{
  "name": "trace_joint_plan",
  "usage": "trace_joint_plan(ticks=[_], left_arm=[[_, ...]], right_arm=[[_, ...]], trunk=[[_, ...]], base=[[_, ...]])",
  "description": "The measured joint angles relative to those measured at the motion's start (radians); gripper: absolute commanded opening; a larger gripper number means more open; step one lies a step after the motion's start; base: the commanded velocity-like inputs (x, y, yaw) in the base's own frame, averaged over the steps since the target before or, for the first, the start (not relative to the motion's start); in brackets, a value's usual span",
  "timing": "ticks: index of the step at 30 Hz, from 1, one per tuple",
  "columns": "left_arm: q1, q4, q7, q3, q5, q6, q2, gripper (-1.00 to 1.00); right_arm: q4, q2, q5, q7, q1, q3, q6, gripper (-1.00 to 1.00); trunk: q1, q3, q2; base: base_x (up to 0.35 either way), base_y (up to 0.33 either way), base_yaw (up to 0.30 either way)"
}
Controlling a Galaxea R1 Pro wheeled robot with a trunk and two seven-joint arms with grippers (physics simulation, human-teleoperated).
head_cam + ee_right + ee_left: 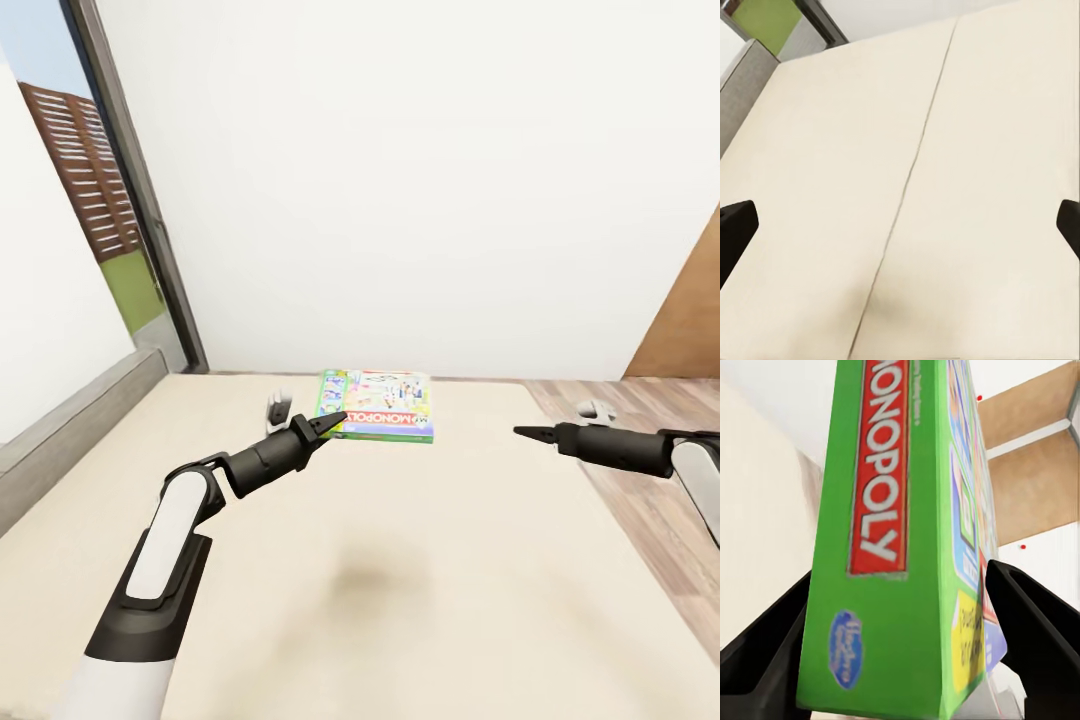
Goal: Put all the toys in the child's room - the three board games (two on the bed and one on the table), the two jigsaw puzzles on the table, and the tennis ball on the table - inside the toy box on the table in the child's room.
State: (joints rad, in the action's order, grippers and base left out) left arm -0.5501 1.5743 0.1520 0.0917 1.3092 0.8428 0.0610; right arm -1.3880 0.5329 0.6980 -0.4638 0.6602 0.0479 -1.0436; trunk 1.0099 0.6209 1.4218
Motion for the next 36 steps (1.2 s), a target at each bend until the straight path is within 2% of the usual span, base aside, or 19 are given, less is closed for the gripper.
trace_joint_plan(ticks=[23,36], left_arm=[[0.001,0.000,0.022,-0.002,0.002,0.001,-0.003,-1.00],[0.006,0.000,0.028,-0.003,0.012,0.000,-0.043,-1.00]], right_arm=[[0.001,0.003,-0.001,0.003,0.000,0.002,0.000,1.00],[0.034,-0.003,-0.005,0.034,0.007,0.002,0.000,1.00]], trunk=[[-0.088,-0.085,-0.161],[-0.138,-0.134,-0.252]], base=[[0.000,0.000,-0.280],[0.000,0.000,-0.280]])
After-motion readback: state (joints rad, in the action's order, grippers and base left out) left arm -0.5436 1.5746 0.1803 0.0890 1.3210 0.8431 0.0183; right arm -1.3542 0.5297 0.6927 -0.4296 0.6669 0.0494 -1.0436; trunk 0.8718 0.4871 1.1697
